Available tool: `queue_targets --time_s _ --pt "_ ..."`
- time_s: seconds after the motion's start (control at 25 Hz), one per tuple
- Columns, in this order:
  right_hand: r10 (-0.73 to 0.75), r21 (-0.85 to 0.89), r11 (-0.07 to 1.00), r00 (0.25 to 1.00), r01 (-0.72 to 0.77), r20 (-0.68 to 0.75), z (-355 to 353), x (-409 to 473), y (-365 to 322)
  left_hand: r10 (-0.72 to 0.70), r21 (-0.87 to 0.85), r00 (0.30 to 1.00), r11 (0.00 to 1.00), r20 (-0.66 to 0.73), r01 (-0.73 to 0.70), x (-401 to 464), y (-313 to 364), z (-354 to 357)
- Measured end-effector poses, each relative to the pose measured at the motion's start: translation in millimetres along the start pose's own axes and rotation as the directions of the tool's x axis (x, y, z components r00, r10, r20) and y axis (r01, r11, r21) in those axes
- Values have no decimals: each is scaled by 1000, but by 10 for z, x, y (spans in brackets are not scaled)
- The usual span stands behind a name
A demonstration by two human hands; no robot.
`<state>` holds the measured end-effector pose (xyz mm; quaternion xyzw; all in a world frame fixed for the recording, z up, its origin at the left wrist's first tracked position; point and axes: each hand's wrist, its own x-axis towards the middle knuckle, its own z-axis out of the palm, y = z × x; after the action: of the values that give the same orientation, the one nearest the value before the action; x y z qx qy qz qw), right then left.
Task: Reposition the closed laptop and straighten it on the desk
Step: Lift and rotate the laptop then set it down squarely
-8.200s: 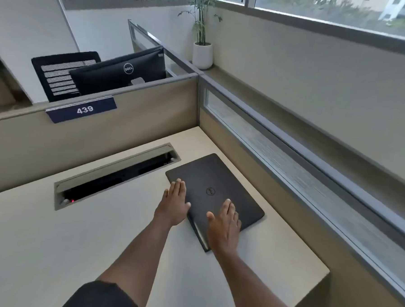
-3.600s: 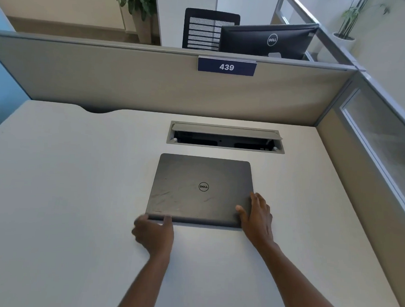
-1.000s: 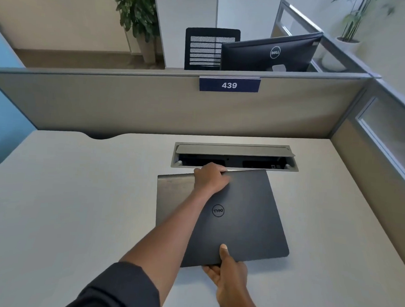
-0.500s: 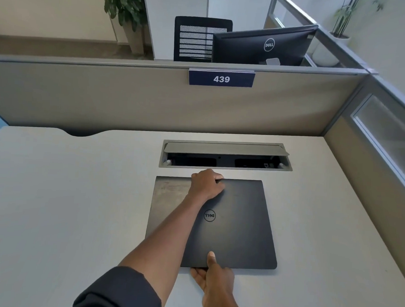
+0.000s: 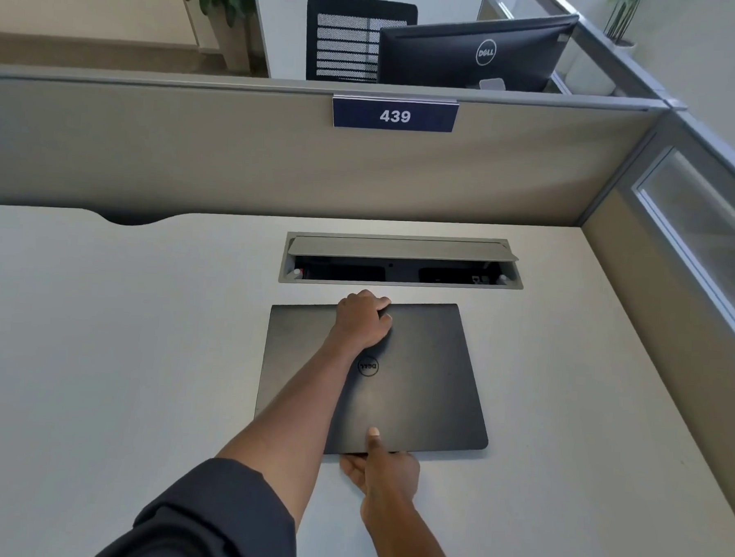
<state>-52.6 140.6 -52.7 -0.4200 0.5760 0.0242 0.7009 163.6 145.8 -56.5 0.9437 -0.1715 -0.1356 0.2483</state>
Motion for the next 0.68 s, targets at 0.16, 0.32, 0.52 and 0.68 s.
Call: queue_targets --time_s 0.16,0.32,0.52,0.68 --pt "-31 -13 999 999 31 9 -53 9 38 43 21 999 999 -5 -42 -123 -19 41" --pt "-64 -69 995 997 67 36 -159 39 7 95 142 995 985 32 -98 -368 -56 123" --pt "-86 -207 973 992 104 94 -239 46 -36 78 131 997 988 4 -77 -995 -261 276" --pt "-230 -496 836 970 235 72 -496 117 -109 26 111 997 994 -79 -17 -1512 -473 311"
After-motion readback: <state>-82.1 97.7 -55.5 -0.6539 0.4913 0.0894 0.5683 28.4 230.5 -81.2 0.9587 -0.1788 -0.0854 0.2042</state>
